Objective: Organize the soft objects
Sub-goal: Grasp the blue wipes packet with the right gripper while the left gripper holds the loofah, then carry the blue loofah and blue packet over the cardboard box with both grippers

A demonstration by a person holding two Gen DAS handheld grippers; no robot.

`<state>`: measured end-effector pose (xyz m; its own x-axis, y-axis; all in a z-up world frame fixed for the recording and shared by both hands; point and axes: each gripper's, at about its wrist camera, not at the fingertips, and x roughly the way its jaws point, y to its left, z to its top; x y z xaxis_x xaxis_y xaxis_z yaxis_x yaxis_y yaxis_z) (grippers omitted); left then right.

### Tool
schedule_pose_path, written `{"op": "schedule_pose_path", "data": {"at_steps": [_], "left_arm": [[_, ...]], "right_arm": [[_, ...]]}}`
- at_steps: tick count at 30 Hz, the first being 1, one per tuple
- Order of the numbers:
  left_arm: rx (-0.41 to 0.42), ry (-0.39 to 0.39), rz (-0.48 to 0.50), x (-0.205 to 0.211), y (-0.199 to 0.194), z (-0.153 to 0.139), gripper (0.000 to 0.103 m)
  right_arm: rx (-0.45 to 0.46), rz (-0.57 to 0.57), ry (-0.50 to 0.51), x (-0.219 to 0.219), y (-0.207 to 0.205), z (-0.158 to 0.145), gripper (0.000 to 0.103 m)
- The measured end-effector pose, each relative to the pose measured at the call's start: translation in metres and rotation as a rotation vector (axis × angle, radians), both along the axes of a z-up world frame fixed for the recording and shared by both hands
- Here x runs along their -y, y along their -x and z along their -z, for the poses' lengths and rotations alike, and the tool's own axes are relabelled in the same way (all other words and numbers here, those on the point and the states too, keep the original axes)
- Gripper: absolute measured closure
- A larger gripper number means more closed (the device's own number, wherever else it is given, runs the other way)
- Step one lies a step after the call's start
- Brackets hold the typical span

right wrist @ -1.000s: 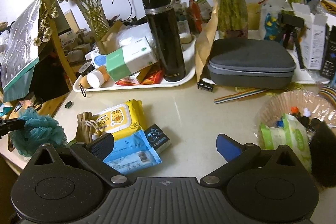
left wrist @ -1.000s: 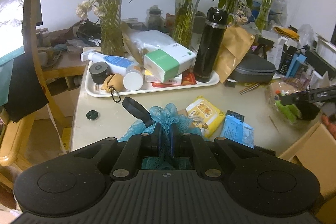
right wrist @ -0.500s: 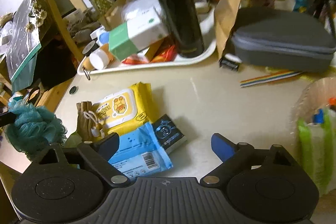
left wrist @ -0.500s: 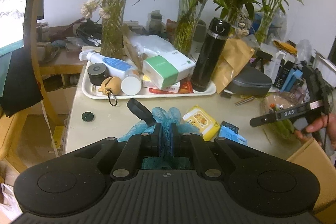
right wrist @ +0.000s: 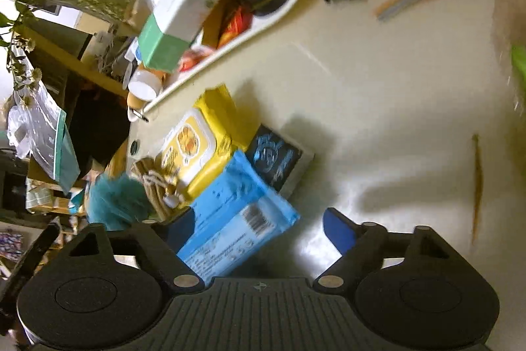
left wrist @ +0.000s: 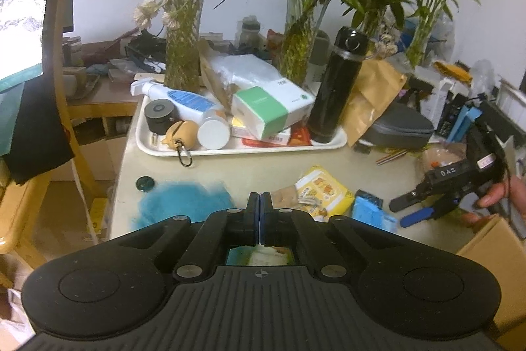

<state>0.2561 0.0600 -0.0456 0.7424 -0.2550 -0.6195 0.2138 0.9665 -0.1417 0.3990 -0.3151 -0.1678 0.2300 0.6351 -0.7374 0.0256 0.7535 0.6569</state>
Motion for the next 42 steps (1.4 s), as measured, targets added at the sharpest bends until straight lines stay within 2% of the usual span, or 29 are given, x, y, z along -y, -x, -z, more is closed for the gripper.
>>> {"op": "schedule_pose_path", "data": {"at_steps": [4, 5, 6, 9, 13, 15, 21, 24, 26, 27, 29, 30, 33, 38, 42], "left_arm": [[-0.01, -0.072, -0.043, -0.001, -0.006, 0.005, 0.097], [-0.017, -0.093, -0.063, -0.002, -0.008, 0.006, 0.089], [-0.024, -0.104, -0.079, -0.004, -0.01, 0.008, 0.076], [-0.039, -0.077, -0.127, -0.015, -0.013, 0.01, 0.056], [-0.068, -0.05, -0.146, -0.023, -0.018, 0.014, 0.05], [-0.089, -0.049, -0.155, -0.024, -0.022, 0.019, 0.041], [-0.185, 0.045, -0.144, -0.029, -0.041, 0.038, 0.039], [-0.23, 0.04, -0.159, -0.03, -0.051, 0.05, 0.039], [-0.23, 0.03, -0.174, -0.031, -0.056, 0.056, 0.04], [-0.219, 0.038, -0.172, -0.032, -0.057, 0.058, 0.047], [-0.215, 0.049, -0.158, -0.033, -0.059, 0.061, 0.073], [-0.218, 0.05, -0.156, -0.033, -0.06, 0.061, 0.081], [-0.216, 0.056, -0.152, -0.033, -0.057, 0.056, 0.094], [-0.181, 0.021, -0.182, -0.032, -0.052, 0.045, 0.098], [-0.118, 0.001, -0.187, -0.031, -0.041, 0.027, 0.099]], "right_arm": [[-0.074, -0.009, -0.036, -0.006, 0.001, 0.012, 0.03], [-0.092, -0.008, -0.047, -0.007, 0.001, 0.014, 0.032], [-0.104, -0.006, -0.056, -0.007, 0.001, 0.017, 0.038], [-0.134, 0.016, -0.095, -0.005, 0.002, 0.022, 0.043], [-0.137, 0.02, -0.134, -0.005, 0.0, 0.026, 0.049], [-0.139, 0.024, -0.165, -0.004, -0.001, 0.028, 0.057], [-0.104, 0.044, -0.176, -0.001, -0.001, 0.021, 0.074], [-0.066, 0.043, -0.202, 0.002, 0.0, 0.012, 0.083], [-0.039, 0.043, -0.21, 0.004, 0.0, 0.005, 0.086], [-0.026, 0.04, -0.215, 0.005, 0.0, 0.002, 0.088], [0.006, 0.039, -0.225, 0.006, 0.001, -0.006, 0.089], [0.018, 0.038, -0.228, 0.007, 0.001, -0.008, 0.09], [0.054, 0.025, -0.247, 0.009, 0.003, -0.018, 0.09], [0.147, 0.044, -0.282, 0.015, 0.008, -0.04, 0.091], [0.226, 0.06, -0.275, 0.022, 0.014, -0.059, 0.091]]}}
